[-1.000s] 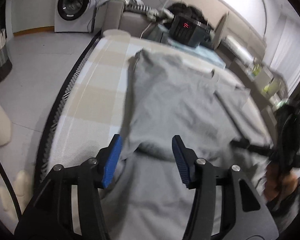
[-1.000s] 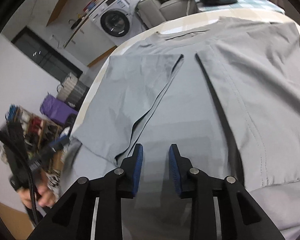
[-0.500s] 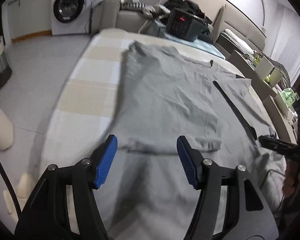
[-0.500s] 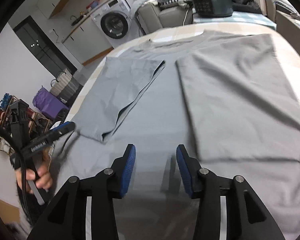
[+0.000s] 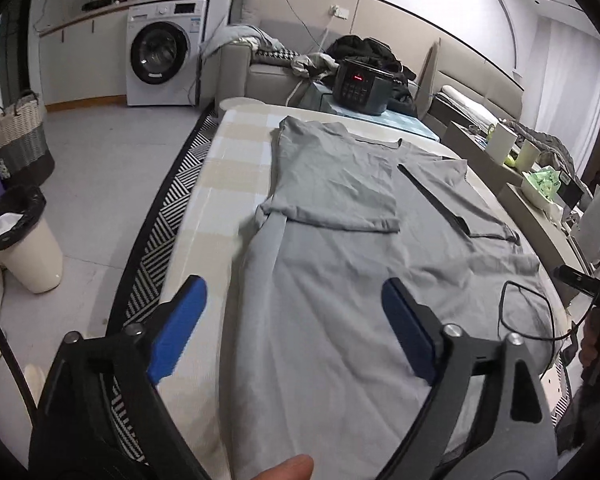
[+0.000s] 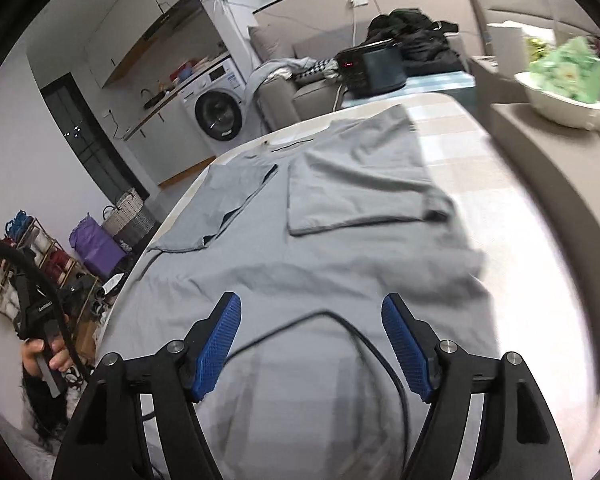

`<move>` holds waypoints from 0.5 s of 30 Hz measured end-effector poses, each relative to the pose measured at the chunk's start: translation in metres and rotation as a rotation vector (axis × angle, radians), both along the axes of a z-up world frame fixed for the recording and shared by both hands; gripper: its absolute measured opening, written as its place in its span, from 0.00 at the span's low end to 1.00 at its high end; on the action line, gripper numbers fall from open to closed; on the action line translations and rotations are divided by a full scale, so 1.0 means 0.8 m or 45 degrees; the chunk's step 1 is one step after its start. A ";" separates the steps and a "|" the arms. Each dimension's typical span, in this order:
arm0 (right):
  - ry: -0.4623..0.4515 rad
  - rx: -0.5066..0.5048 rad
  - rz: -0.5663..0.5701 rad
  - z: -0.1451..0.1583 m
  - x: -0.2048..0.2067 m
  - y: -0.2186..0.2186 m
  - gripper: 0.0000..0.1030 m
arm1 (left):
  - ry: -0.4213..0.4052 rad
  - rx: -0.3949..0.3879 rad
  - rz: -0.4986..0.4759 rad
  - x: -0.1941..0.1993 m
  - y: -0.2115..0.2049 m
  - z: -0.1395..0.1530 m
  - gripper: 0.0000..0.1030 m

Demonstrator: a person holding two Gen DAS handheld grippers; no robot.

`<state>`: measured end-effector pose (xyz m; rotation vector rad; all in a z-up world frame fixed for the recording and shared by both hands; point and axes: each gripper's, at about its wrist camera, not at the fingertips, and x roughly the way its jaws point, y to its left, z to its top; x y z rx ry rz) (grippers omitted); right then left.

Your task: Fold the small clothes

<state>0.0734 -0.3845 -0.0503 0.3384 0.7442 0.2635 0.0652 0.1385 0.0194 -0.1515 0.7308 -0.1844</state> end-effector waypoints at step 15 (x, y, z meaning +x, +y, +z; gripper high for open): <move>-0.450 -0.088 -0.251 0.142 -0.220 -0.096 0.77 | -0.100 -0.020 -0.033 -0.074 -0.012 0.029 0.94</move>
